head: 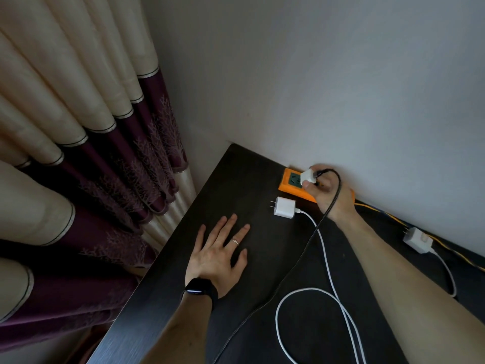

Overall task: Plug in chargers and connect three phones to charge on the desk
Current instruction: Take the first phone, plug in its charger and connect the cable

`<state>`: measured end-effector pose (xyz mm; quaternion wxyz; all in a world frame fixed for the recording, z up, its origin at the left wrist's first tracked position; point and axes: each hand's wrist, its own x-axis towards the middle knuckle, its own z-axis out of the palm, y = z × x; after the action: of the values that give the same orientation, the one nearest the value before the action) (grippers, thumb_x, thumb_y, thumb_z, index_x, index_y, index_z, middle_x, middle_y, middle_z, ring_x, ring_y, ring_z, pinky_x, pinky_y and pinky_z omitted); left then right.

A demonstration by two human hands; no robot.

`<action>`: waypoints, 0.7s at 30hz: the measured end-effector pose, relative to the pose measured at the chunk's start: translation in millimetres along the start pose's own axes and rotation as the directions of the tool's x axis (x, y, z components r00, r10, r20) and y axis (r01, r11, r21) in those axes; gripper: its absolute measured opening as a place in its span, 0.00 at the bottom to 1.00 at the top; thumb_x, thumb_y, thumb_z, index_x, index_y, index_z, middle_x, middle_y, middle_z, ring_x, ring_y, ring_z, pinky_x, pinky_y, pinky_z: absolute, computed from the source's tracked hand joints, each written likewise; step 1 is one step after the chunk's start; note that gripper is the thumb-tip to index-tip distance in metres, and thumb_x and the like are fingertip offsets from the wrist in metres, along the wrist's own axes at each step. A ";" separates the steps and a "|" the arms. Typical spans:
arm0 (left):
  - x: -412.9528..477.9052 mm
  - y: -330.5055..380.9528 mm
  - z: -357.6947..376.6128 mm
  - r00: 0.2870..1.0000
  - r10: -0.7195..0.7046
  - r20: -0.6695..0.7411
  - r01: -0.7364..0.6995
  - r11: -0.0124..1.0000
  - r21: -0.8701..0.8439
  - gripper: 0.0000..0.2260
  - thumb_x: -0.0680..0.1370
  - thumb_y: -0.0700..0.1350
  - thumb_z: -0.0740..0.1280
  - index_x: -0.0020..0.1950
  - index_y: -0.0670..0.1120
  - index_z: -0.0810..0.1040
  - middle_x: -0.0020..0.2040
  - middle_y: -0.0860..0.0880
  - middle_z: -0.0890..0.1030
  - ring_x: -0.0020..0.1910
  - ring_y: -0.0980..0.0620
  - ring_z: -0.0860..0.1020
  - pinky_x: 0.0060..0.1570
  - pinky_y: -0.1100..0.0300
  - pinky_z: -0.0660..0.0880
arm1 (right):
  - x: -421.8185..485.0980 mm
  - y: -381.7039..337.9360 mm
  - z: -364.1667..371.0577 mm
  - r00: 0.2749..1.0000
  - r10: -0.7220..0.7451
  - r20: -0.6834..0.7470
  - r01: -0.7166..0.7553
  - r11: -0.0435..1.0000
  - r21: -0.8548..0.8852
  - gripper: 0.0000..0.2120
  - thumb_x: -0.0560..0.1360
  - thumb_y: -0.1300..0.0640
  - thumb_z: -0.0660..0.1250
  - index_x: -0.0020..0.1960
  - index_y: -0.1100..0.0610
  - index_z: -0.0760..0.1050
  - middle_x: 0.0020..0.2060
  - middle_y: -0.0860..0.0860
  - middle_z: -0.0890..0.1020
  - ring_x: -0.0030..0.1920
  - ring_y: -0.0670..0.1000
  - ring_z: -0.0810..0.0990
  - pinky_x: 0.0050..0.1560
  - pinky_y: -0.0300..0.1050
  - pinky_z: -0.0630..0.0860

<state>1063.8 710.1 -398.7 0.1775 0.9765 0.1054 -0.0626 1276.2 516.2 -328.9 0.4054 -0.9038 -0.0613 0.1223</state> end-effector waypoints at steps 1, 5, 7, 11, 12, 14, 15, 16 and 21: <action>0.5 -0.3 0.1 1.000 0.000 -0.004 -0.001 1.000 -0.005 0.26 0.81 0.62 0.47 0.78 0.66 0.42 0.80 0.60 0.40 0.78 0.58 0.37 0.77 0.45 0.38 | 0.4 1.0 0.9 1.000 0.001 -0.007 -0.001 1.000 0.015 0.17 0.75 0.50 0.72 0.62 0.50 0.75 0.61 0.55 0.81 0.62 0.55 0.80 0.63 0.59 0.77; 1.0 -2.0 1.4 1.000 -0.002 -0.004 0.002 1.000 -0.003 0.26 0.81 0.62 0.47 0.78 0.67 0.43 0.80 0.60 0.40 0.78 0.58 0.38 0.77 0.45 0.38 | 0.7 0.8 1.9 1.000 0.013 -0.009 -0.013 0.999 0.038 0.18 0.76 0.53 0.72 0.64 0.53 0.74 0.61 0.55 0.81 0.62 0.55 0.80 0.64 0.59 0.77; 1.0 -1.6 1.4 1.000 -0.001 -0.007 0.001 1.000 -0.009 0.26 0.81 0.62 0.47 0.78 0.67 0.43 0.80 0.60 0.40 0.78 0.58 0.38 0.77 0.45 0.38 | 0.6 -0.9 2.1 1.000 0.021 -0.012 -0.021 0.999 0.043 0.17 0.77 0.54 0.71 0.64 0.54 0.74 0.61 0.56 0.81 0.62 0.55 0.80 0.65 0.58 0.76; 1.1 -1.1 1.3 1.000 0.001 -0.004 -0.001 1.000 -0.003 0.26 0.81 0.62 0.47 0.78 0.67 0.42 0.80 0.60 0.39 0.78 0.58 0.37 0.77 0.46 0.38 | 0.6 -1.2 3.0 0.998 0.040 -0.039 -0.039 0.999 0.021 0.19 0.77 0.53 0.70 0.65 0.57 0.74 0.62 0.56 0.81 0.64 0.55 0.79 0.63 0.51 0.76; 1.2 -1.5 1.4 1.000 -0.001 -0.009 0.001 1.000 -0.003 0.26 0.81 0.62 0.47 0.78 0.67 0.43 0.80 0.60 0.40 0.78 0.58 0.38 0.77 0.46 0.38 | 0.6 -1.2 3.9 0.999 0.027 -0.039 -0.028 0.999 -0.021 0.19 0.78 0.52 0.70 0.66 0.57 0.74 0.62 0.56 0.81 0.63 0.55 0.79 0.62 0.49 0.75; 0.7 -2.2 1.6 1.000 -0.002 -0.017 0.002 1.000 0.001 0.26 0.81 0.62 0.47 0.78 0.67 0.43 0.80 0.60 0.41 0.79 0.58 0.38 0.77 0.46 0.38 | -0.2 -3.4 6.9 0.999 0.002 -0.035 -0.007 0.990 -0.143 0.18 0.79 0.50 0.68 0.65 0.58 0.75 0.62 0.56 0.81 0.63 0.55 0.79 0.59 0.44 0.72; 0.7 -1.9 1.9 1.000 -0.001 -0.019 0.001 1.000 0.001 0.26 0.81 0.62 0.47 0.78 0.67 0.43 0.80 0.60 0.41 0.79 0.58 0.38 0.77 0.46 0.38 | -0.4 -4.6 8.6 0.999 -0.021 -0.036 0.013 0.978 -0.208 0.18 0.79 0.50 0.68 0.64 0.58 0.75 0.61 0.55 0.82 0.61 0.55 0.80 0.56 0.42 0.71; 0.7 -1.5 2.5 1.000 -0.001 -0.019 0.001 1.000 0.001 0.26 0.81 0.62 0.47 0.78 0.67 0.43 0.80 0.60 0.41 0.79 0.58 0.38 0.77 0.46 0.38 | -0.1 -6.1 10.2 0.998 -0.055 -0.040 0.042 0.961 -0.274 0.17 0.79 0.50 0.68 0.63 0.57 0.76 0.59 0.55 0.83 0.59 0.54 0.81 0.53 0.41 0.71; 1.7 -1.9 4.2 1.000 0.006 -0.026 -0.006 1.000 0.012 0.26 0.81 0.62 0.47 0.78 0.66 0.44 0.80 0.60 0.41 0.79 0.58 0.39 0.77 0.46 0.38 | 5.3 -18.9 9.2 0.988 -0.153 0.013 0.142 0.877 -0.460 0.17 0.78 0.51 0.69 0.64 0.55 0.74 0.57 0.55 0.82 0.58 0.55 0.81 0.60 0.52 0.78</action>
<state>1064.6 710.6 -403.5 0.1706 0.9785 0.1045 -0.0502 1278.6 536.4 -321.6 0.1891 -0.9681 -0.1522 0.0625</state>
